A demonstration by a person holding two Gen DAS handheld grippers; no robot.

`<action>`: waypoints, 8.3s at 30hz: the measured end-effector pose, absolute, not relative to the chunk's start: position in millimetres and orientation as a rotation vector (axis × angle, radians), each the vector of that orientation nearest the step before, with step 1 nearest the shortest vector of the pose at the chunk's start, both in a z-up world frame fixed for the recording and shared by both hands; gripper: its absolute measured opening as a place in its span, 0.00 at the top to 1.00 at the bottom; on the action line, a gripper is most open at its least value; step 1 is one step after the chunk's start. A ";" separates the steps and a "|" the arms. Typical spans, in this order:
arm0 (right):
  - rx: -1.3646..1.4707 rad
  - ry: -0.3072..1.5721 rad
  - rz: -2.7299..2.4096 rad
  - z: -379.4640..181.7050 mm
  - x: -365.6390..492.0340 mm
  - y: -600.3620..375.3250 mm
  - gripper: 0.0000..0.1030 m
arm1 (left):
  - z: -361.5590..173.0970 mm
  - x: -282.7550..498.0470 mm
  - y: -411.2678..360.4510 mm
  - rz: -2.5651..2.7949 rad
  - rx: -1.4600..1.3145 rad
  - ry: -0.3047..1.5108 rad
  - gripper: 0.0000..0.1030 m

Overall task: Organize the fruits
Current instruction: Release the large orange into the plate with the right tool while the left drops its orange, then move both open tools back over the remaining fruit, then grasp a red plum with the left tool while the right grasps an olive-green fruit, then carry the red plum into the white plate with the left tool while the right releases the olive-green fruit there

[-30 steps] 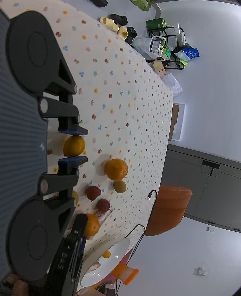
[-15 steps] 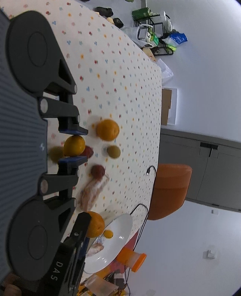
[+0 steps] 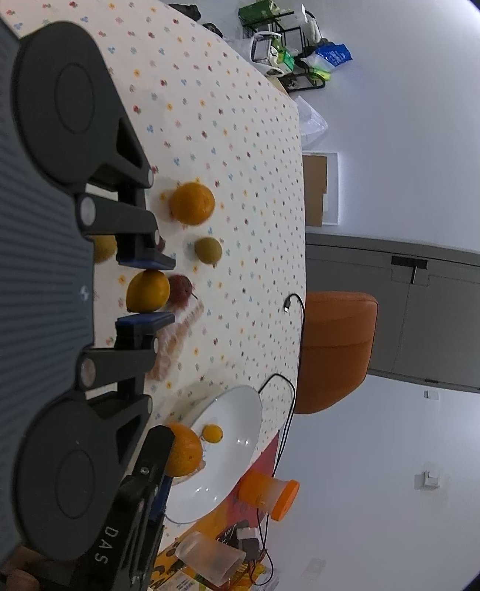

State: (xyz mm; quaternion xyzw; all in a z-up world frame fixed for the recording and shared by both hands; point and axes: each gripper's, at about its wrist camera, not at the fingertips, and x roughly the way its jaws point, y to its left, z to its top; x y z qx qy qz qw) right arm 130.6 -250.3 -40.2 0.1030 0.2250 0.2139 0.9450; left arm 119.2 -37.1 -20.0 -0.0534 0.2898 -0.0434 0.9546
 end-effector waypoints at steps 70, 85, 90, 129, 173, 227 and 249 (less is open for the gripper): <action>0.325 0.435 0.244 -47.6 139.3 -344.8 0.29 | -13.2 167.6 -120.9 -0.151 -0.005 0.570 0.30; 0.273 0.448 0.308 -45.6 137.3 -302.2 0.25 | -15.4 144.2 -59.4 -0.042 -0.049 0.565 0.26; 0.253 0.458 0.330 -44.8 138.3 -289.5 0.25 | -18.5 141.1 -44.0 -0.019 -0.070 0.571 0.26; 0.115 0.542 0.477 -49.1 152.0 -215.5 0.26 | -54.2 152.5 13.4 0.006 -0.233 0.640 0.79; 0.038 0.596 0.658 -55.5 137.9 -139.4 0.78 | -50.4 93.2 63.3 0.038 -0.259 0.615 0.79; 0.252 0.429 0.250 -44.3 138.8 -335.6 0.78 | -14.2 151.8 -107.2 -0.240 -0.053 0.550 0.79; 0.299 0.416 0.223 -50.2 130.4 -361.2 0.56 | -3.3 167.8 -168.3 -0.320 0.029 0.525 0.79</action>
